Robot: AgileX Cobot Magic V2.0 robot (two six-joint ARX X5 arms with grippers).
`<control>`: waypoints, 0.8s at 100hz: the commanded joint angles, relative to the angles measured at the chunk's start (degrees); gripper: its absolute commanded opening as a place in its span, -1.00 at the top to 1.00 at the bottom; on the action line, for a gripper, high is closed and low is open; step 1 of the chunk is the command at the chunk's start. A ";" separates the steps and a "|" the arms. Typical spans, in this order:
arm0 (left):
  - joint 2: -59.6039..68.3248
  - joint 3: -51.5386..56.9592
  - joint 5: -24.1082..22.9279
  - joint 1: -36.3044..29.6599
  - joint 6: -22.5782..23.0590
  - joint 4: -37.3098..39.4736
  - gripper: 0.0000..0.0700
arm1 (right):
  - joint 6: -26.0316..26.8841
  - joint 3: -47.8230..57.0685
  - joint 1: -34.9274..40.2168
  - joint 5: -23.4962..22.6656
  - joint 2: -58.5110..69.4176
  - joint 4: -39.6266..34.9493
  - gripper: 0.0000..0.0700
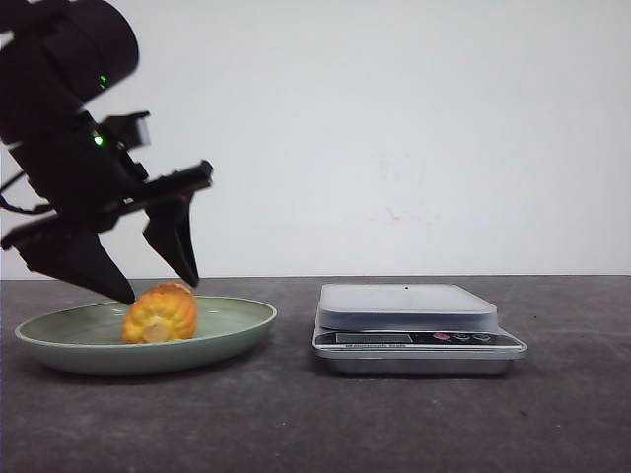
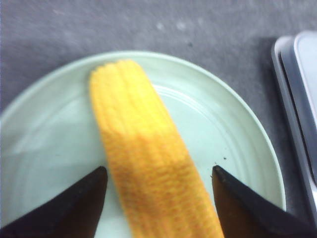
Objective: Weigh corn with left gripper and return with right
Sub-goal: 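Lower the left gripper onto the yellow corn cob and close it, then lift the corn with the left gripper and place it on the scale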
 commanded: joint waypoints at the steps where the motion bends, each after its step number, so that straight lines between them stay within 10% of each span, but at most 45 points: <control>1: 1.75 1.09 -0.70 -0.59 0.15 0.61 -0.13 | -0.85 1.09 0.09 -0.17 0.26 0.33 -0.43; 21: 3.23 1.09 -2.05 -1.53 -0.02 0.59 -0.07 | -1.44 1.09 0.09 -0.09 0.20 0.09 -0.43; 42: 3.21 1.09 -2.62 -1.77 0.13 0.50 1.00 | -1.68 1.09 0.09 0.04 0.20 -0.37 -0.43; 80: -3.67 4.63 -1.75 -4.44 0.46 -4.72 0.99 | -2.08 1.09 0.09 0.04 0.17 -1.20 -0.43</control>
